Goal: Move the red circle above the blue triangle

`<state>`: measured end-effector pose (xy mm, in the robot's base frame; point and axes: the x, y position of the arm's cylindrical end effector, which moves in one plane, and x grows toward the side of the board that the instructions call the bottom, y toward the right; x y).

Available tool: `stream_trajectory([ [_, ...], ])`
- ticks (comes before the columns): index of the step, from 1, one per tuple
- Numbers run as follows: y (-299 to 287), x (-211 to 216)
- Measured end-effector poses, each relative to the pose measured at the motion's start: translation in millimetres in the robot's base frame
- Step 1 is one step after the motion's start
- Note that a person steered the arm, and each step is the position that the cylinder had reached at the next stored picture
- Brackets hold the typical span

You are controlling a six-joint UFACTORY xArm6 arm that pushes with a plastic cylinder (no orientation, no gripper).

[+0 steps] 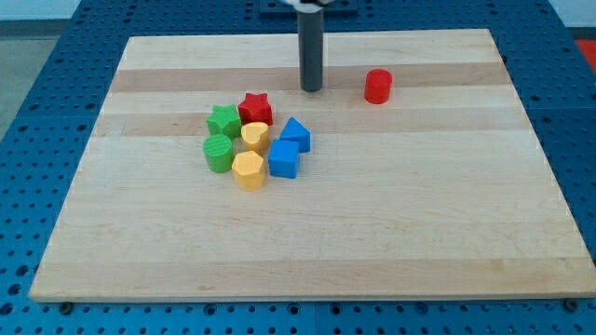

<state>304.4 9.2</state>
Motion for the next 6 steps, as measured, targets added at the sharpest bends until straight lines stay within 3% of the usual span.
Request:
stream_trajectory([
  [3, 109, -15],
  [6, 121, 25],
])
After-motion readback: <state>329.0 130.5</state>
